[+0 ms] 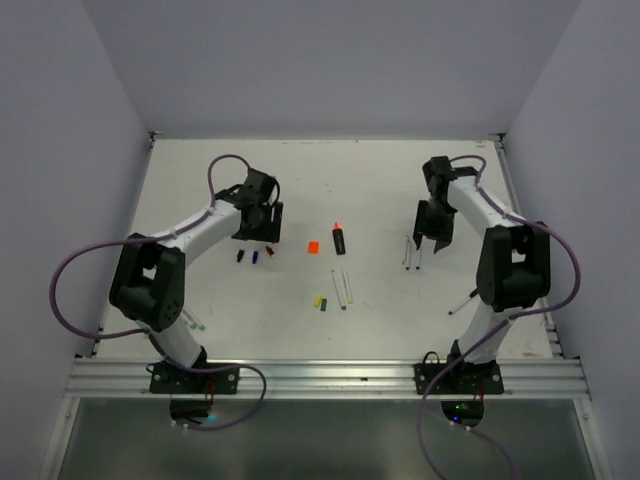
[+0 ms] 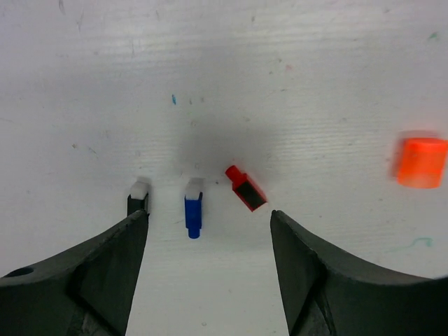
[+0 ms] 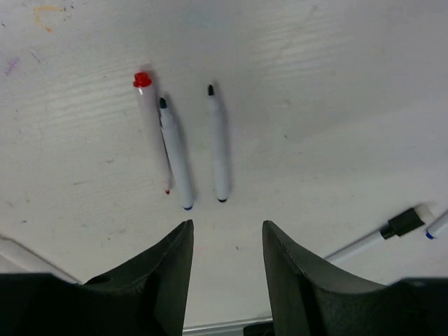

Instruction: Open the pen caps

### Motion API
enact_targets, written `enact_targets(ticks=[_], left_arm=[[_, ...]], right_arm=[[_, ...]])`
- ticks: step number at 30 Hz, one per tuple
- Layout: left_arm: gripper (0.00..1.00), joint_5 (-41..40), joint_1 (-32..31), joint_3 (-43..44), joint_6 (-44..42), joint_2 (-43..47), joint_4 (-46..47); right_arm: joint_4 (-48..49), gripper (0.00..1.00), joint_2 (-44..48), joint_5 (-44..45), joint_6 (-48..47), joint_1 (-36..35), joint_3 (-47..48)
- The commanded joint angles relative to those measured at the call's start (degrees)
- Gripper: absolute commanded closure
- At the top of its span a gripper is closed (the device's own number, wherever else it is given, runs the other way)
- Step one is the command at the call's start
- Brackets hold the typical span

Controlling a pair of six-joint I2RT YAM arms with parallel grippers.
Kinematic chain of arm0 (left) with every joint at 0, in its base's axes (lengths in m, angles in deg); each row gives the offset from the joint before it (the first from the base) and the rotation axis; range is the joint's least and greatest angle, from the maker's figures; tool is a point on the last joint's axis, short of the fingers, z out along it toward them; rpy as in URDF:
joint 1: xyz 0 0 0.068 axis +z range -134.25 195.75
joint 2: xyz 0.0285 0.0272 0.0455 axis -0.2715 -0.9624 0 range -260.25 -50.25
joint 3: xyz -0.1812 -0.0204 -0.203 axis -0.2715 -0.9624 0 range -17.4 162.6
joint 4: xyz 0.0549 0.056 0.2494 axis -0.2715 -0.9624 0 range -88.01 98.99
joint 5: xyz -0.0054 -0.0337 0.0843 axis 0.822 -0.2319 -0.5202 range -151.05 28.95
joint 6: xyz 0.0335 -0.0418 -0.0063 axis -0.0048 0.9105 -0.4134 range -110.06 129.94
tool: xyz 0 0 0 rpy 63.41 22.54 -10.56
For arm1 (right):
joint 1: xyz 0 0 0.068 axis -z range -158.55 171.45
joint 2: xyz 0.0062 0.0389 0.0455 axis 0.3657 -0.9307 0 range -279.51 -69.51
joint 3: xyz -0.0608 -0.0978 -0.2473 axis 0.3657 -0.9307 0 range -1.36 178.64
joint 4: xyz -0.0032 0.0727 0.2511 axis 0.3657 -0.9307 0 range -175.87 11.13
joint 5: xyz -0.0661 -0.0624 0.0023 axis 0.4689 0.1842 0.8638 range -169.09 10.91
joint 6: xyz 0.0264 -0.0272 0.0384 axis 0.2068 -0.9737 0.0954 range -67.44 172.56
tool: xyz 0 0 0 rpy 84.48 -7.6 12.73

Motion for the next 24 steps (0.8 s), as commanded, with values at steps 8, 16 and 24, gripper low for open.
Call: enact_targets(ticks=[8, 16, 24], left_arm=[[0.26, 15.6, 0.1, -0.4, 1.8, 11.5, 7.2], [0.26, 19.9, -1.3, -5.5, 2.6, 14.2, 11.0], [0.25, 20.4, -1.3, -5.4, 2.6, 14.0, 11.2]], right_arm=[[-13.5, 0.53, 20.0, -1.9, 4.1, 15.6, -8.3], [-5.1, 0.54, 23.3, -6.8, 6.8, 26.4, -23.3], [-1.0, 0.58, 20.2, -5.1, 5.8, 28.8, -25.1]])
